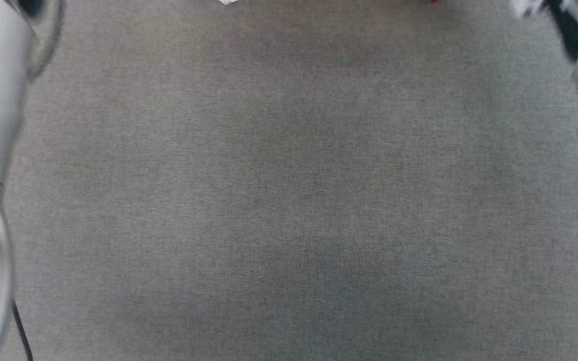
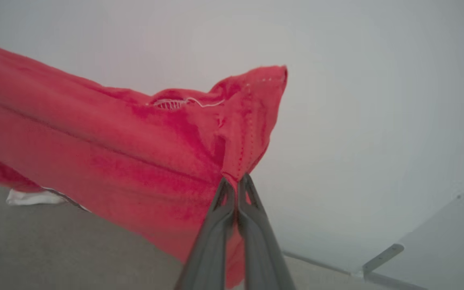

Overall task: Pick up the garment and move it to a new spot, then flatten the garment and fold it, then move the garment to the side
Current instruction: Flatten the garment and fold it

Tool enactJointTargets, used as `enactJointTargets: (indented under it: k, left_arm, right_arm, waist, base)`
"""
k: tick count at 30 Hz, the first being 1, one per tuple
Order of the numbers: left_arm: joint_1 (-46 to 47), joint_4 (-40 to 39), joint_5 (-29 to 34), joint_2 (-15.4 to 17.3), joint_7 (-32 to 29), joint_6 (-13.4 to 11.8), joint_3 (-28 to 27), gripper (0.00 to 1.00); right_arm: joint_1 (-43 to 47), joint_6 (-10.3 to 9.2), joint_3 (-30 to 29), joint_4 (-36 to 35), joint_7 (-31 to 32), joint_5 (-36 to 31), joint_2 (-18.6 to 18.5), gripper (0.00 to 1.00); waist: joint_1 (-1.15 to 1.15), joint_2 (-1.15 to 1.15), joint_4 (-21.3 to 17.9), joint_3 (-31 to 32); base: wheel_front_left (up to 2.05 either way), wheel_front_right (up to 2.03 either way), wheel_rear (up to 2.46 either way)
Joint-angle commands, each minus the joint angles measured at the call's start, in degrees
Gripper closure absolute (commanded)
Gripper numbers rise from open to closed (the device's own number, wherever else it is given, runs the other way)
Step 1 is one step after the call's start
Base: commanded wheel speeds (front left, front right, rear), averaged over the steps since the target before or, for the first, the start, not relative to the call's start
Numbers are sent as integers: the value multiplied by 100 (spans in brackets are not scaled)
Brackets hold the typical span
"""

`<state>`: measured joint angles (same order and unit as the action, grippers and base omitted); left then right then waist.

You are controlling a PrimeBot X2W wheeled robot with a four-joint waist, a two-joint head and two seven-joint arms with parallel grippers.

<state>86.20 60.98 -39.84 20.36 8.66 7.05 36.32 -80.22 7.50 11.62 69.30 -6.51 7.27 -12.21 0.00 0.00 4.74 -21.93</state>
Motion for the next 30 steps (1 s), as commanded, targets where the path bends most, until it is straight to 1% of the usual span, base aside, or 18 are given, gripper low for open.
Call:
enactJointTargets:
  k: [1,3,5,6,11,14,16,18,20,23,26,30]
  left_arm:
    - [-117,37,-99,-6,-132,6,24,100]
    - [-431,88,-168,-24,-465,36,194,100]
    - [-760,-86,-380,-74,-912,40,399,100]
    - [-941,-210,-488,-48,-1160,41,538,100]
    - [-1818,-907,-1230,259,-2138,40,871,100]
    - [-2314,-1271,-1543,424,-2561,41,980,100]
    - [-2632,-1518,-1645,551,-2792,41,1038,100]
    - [-2971,-1803,-1816,668,-2968,-28,1024,100]
    - [-3325,-2195,-1930,824,-3084,-188,1021,100]
    - [-3919,-2924,-2136,1087,-3231,-565,924,100]
    - [-4538,-3780,-2320,1443,-3345,-1045,837,100]
    - [-5366,-5000,-2481,1874,-3406,-1691,785,100]
  right_arm:
    - [124,-3,29,60,76,68,18,100]
    - [343,-2,92,102,223,289,58,100]
    - [583,-2,194,139,413,489,59,100]
    - [703,-2,244,123,485,622,74,100]
    - [1281,-2,615,-120,910,1114,70,100]
    - [1667,-2,838,-360,1251,1453,-30,100]
    - [1940,-2,986,-565,1495,1694,-101,100]
    - [2209,-2,1101,-830,1691,1926,-219,100]
    - [2556,-2,1263,-1165,1902,2153,-344,100]
    - [3056,-2,1488,-1776,2214,2482,-616,100]
    - [3549,-2,1584,-2370,2519,2786,-947,100]
    - [4152,-3,1556,-3168,2904,3056,-1309,100]
  waist:
    - [0,0,25,45]
    - [0,0,48,112]
    - [0,0,62,188]
    - [0,0,74,228]
    - [0,0,107,426]
    - [0,0,133,542]
    - [0,0,146,619]
    - [0,0,162,697]
    - [0,0,170,770]
    - [0,0,167,850]
    - [0,0,156,919]
    - [0,0,145,984]
  base:
    - [0,0,0]
    - [0,0,0]
    - [0,0,0]
    - [0,0,0]
    - [0,0,0]
    - [0,0,0]
    - [0,0,0]
    - [0,0,0]
    - [0,0,0]
    - [0,0,0]
    - [0,0,0]
    - [0,0,0]
